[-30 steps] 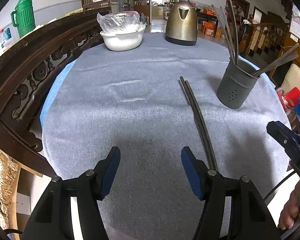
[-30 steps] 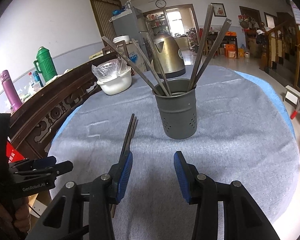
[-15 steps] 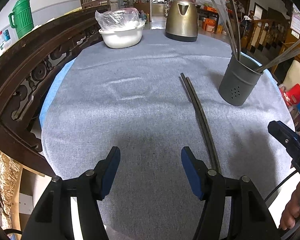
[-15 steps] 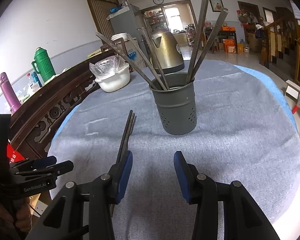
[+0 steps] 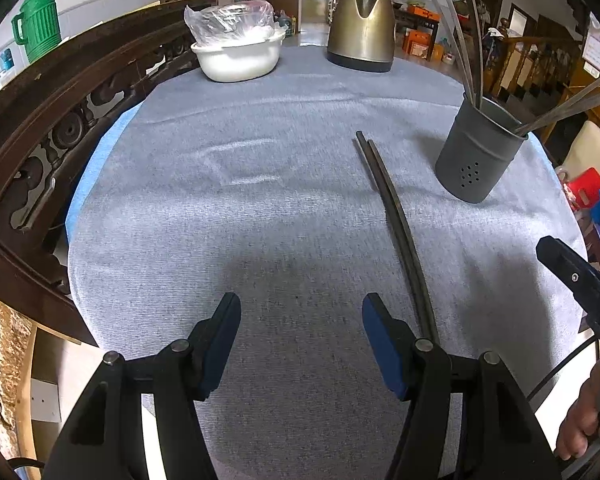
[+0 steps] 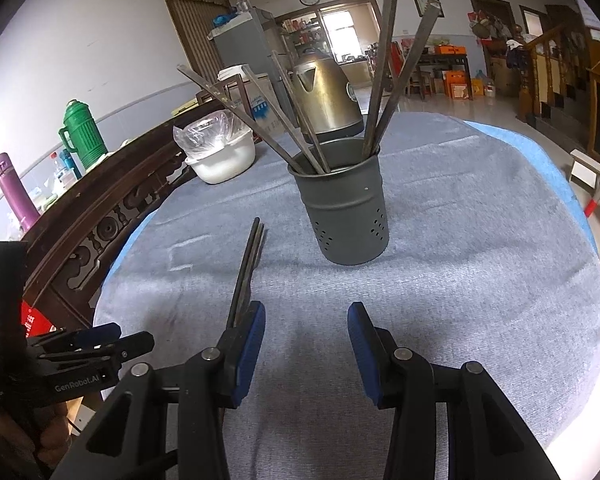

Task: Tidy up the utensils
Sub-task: 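Position the left tool over one loose chopstick while the right tool approaches the other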

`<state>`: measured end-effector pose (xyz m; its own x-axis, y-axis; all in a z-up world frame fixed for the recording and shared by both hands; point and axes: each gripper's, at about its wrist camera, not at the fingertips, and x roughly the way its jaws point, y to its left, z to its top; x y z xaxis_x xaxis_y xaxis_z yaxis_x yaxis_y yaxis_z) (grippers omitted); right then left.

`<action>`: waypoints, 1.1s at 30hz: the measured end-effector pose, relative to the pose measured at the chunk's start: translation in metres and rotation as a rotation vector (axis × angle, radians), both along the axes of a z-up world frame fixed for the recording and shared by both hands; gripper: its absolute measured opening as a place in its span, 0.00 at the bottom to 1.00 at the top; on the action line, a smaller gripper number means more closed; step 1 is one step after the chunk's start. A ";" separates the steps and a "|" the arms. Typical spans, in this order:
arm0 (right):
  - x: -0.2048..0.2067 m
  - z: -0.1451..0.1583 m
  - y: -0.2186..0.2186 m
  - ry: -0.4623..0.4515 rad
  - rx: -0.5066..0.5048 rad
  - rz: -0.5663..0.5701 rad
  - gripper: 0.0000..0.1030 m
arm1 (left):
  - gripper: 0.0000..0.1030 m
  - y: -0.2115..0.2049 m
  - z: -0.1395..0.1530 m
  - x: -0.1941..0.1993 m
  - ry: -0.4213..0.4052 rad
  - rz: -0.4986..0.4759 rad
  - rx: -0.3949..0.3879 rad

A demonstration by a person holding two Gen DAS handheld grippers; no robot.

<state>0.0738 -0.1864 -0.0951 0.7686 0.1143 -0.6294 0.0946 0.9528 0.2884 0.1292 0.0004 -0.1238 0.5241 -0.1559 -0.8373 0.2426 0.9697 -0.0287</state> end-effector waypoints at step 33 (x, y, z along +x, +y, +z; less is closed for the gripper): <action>-0.003 0.001 -0.010 0.005 0.023 -0.030 0.46 | 0.62 -0.044 -0.029 0.016 0.143 -0.060 -0.092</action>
<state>0.0707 -0.1966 -0.0946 0.7685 0.1056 -0.6311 0.1251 0.9424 0.3101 0.1454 -0.0439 -0.1527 0.3883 -0.2628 -0.8833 0.2872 0.9453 -0.1550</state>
